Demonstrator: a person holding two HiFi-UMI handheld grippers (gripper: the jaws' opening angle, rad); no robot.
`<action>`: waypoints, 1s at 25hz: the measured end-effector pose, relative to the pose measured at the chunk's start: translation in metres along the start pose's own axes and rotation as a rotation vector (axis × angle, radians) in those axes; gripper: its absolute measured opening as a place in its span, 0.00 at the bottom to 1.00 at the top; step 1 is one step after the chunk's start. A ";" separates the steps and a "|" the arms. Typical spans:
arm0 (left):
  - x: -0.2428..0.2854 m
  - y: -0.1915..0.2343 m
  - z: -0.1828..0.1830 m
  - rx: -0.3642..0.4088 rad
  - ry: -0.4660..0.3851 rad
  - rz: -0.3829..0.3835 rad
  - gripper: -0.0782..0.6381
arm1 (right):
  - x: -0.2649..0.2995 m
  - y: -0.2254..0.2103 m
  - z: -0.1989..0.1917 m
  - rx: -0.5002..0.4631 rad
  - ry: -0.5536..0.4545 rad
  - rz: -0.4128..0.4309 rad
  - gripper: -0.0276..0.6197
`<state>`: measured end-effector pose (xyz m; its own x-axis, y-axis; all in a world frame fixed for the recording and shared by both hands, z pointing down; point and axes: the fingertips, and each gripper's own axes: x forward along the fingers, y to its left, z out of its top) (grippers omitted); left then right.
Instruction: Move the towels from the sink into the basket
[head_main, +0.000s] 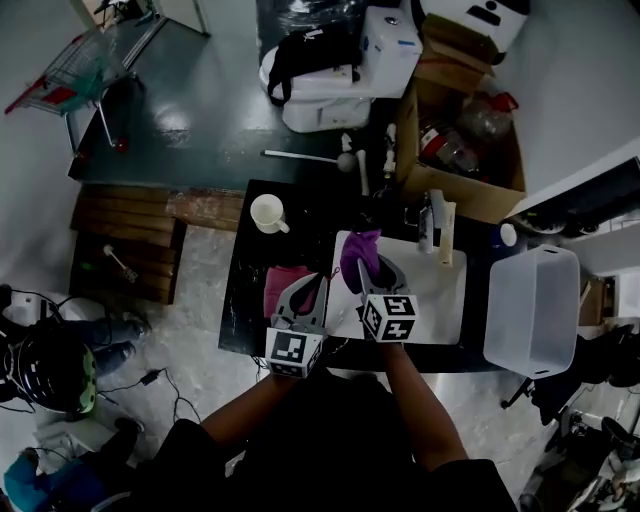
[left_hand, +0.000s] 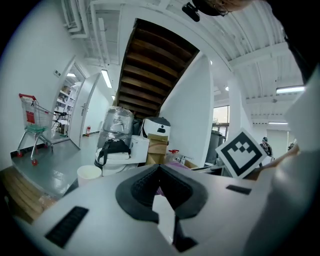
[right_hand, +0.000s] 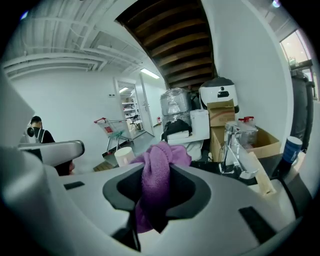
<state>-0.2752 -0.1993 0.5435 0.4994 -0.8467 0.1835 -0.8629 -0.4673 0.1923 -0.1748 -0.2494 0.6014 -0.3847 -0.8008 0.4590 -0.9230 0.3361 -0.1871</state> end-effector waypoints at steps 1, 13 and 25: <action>0.000 -0.010 0.002 0.010 -0.004 -0.003 0.11 | -0.009 -0.001 0.000 -0.010 -0.008 0.006 0.24; -0.018 -0.129 0.000 0.062 -0.017 0.058 0.11 | -0.151 -0.040 -0.028 -0.090 -0.083 0.027 0.24; -0.032 -0.303 -0.033 0.102 -0.013 -0.028 0.11 | -0.283 -0.110 -0.058 -0.038 -0.164 -0.026 0.24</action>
<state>-0.0269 -0.0222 0.5108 0.5234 -0.8356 0.1667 -0.8521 -0.5142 0.0976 0.0362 -0.0310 0.5422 -0.3593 -0.8787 0.3144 -0.9330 0.3304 -0.1429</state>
